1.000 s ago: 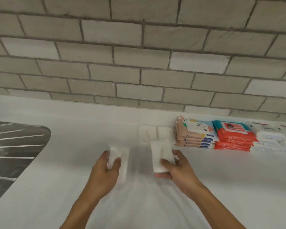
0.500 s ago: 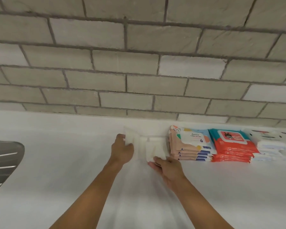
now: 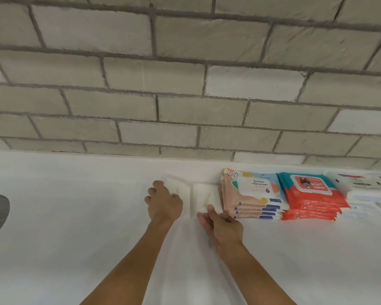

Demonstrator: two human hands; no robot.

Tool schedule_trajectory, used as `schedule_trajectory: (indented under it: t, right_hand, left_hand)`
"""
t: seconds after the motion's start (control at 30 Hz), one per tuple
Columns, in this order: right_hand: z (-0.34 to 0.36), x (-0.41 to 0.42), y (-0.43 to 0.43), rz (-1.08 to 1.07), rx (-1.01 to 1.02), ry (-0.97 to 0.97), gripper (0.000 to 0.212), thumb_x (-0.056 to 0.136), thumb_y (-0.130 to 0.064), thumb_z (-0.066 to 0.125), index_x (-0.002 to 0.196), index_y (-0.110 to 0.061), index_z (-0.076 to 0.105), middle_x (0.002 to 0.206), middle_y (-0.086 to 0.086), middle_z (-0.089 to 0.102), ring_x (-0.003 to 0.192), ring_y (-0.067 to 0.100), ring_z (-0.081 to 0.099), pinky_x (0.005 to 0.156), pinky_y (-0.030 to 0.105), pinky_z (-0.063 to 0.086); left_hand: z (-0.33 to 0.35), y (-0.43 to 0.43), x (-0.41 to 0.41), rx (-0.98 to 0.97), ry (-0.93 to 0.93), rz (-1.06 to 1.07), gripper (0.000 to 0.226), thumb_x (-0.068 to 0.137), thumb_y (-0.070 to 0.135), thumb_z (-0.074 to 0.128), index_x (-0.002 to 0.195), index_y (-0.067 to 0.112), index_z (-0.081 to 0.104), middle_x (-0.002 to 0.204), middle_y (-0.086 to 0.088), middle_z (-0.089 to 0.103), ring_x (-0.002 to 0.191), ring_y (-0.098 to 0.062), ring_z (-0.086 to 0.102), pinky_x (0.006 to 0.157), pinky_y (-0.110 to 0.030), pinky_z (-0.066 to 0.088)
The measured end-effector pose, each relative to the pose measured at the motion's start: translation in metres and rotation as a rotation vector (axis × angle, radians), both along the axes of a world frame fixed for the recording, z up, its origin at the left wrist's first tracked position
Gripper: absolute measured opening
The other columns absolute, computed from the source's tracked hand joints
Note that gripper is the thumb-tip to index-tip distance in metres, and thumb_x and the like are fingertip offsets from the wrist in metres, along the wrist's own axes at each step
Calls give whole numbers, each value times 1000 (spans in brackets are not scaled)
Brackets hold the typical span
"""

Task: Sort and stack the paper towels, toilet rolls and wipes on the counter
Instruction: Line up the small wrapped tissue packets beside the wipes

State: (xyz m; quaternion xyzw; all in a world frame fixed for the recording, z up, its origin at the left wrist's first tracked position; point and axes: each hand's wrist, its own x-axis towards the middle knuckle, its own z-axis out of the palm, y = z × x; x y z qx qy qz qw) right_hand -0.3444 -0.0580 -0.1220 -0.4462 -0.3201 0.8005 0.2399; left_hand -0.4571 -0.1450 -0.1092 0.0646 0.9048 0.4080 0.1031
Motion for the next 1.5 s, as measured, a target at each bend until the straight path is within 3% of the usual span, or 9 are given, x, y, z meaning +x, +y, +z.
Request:
schedule_trajectory:
  t: [0.1, 0.37, 0.6, 0.8, 0.9, 0.97, 1.1, 1.37, 1.5]
  right_hand:
    - [0, 2, 1, -14, 4, -15, 24, 83, -3, 75, 97, 9, 61, 76, 20, 69, 65, 27, 74, 56, 25, 61]
    - [-2, 1, 0, 36, 58, -97, 41, 79, -7, 79, 103, 20, 60, 78, 26, 71, 60, 27, 72, 49, 25, 57]
    - [2, 16, -4, 168, 92, -86, 27, 83, -16, 77, 88, 0, 57, 70, 15, 64, 58, 23, 66, 51, 30, 58]
    - [0, 51, -23, 328, 444, -202, 20, 84, -13, 74, 82, -6, 55, 73, 12, 67, 53, 21, 64, 50, 32, 54]
    - [4, 75, -35, 417, 685, -287, 14, 80, -19, 74, 80, -16, 60, 71, 0, 69, 61, 15, 66, 62, 39, 60]
    - [7, 93, -44, 451, 782, -290, 14, 78, -19, 74, 78, -20, 60, 71, -3, 68, 60, 5, 63, 65, 32, 58]
    - [11, 126, -51, 484, 871, -264, 12, 81, -12, 72, 80, -18, 61, 73, -4, 68, 55, 0, 56, 56, 9, 45]
    - [11, 133, -55, 518, 990, -303, 13, 81, -8, 69, 82, -18, 61, 77, -5, 66, 57, 2, 55, 57, 9, 44]
    - [8, 116, -64, 506, 1046, -408, 17, 80, -24, 73, 87, -27, 57, 90, -6, 63, 73, 11, 58, 65, 15, 48]
  left_hand:
    - [-4, 0, 3, -27, -5, 20, 50, 93, 20, 56, 135, 8, 32, 135, -15, 40, 122, -35, 37, 93, -43, 43]
    - [-8, -5, 6, -33, -16, 46, 52, 93, 27, 55, 135, 8, 32, 135, -15, 39, 121, -36, 39, 94, -46, 43]
    - [-7, -15, 20, 71, 11, 58, 52, 93, 24, 56, 138, 9, 34, 138, -16, 40, 124, -37, 39, 99, -43, 37]
    - [-7, -43, 61, 137, 252, 33, 43, 87, 12, 62, 128, 13, 48, 128, -9, 50, 115, -30, 45, 95, -34, 37]
    - [-5, -60, 87, 138, 297, 25, 41, 87, 12, 63, 125, 17, 51, 125, -4, 51, 114, -27, 47, 95, -34, 41]
    - [-7, -71, 103, 125, 302, 28, 38, 86, 14, 63, 123, 19, 53, 120, 1, 51, 112, -26, 49, 95, -36, 44]
    - [-11, -89, 131, 155, 317, 23, 36, 84, 14, 66, 117, 22, 56, 115, 4, 52, 105, -26, 54, 93, -38, 48]
    - [-13, -124, 137, 211, 408, -147, 44, 81, 5, 67, 94, 44, 50, 101, 24, 52, 96, -13, 54, 79, -20, 39]
    - [-10, -141, 106, 160, 374, -244, 31, 85, 12, 64, 105, 33, 54, 107, 19, 53, 105, -14, 52, 85, -21, 38]
